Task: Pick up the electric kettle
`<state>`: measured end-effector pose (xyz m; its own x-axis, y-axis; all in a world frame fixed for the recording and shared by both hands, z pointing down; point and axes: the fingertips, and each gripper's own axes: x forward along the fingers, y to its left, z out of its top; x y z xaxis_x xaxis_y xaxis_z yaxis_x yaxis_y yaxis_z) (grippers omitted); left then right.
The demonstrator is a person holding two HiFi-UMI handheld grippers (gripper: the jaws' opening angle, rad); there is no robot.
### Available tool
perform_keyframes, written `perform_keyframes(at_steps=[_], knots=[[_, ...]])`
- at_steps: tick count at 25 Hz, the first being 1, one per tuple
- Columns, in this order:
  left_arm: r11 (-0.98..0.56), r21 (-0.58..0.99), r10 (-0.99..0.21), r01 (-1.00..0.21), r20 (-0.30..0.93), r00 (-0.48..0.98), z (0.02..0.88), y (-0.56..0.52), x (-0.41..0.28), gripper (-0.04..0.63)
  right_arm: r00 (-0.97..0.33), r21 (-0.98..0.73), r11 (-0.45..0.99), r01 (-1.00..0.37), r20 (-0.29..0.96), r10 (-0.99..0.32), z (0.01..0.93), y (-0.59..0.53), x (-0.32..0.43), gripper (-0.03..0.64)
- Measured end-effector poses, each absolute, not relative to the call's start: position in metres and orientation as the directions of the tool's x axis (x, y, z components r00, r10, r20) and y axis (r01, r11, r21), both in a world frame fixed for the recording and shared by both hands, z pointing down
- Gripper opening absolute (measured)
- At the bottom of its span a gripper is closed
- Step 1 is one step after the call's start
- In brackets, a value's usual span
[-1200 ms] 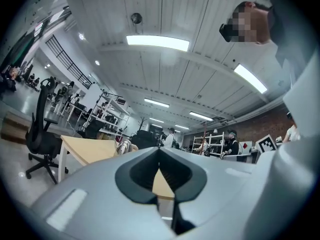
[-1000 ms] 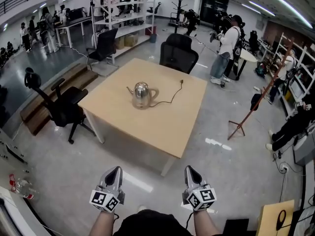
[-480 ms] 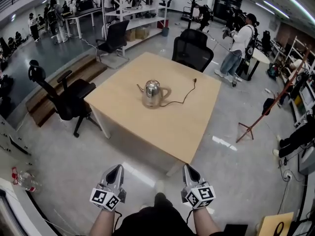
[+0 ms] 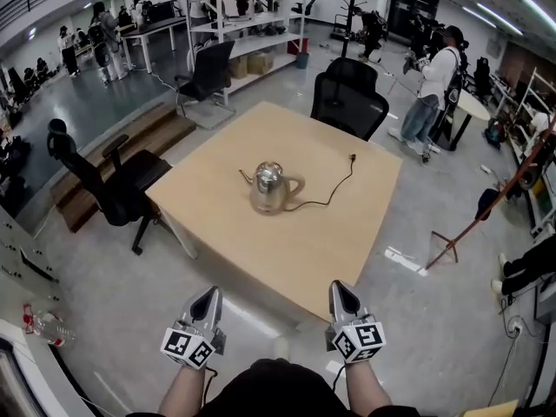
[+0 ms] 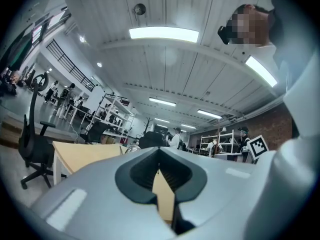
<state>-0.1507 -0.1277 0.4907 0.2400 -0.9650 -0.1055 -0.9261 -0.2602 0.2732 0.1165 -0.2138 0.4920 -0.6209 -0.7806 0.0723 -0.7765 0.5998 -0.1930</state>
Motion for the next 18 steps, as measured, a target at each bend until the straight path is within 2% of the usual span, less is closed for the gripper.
perform_keyframes(at_steps=[18], knots=[[-0.181, 0.284, -0.983, -0.942, -0.093, 0.161, 0.497, -0.198, -0.143, -0.002, -0.658, -0.206, 0.633, -0.746, 0.086, -0.748, 0.5, -0.304, 0.128, 0.002]])
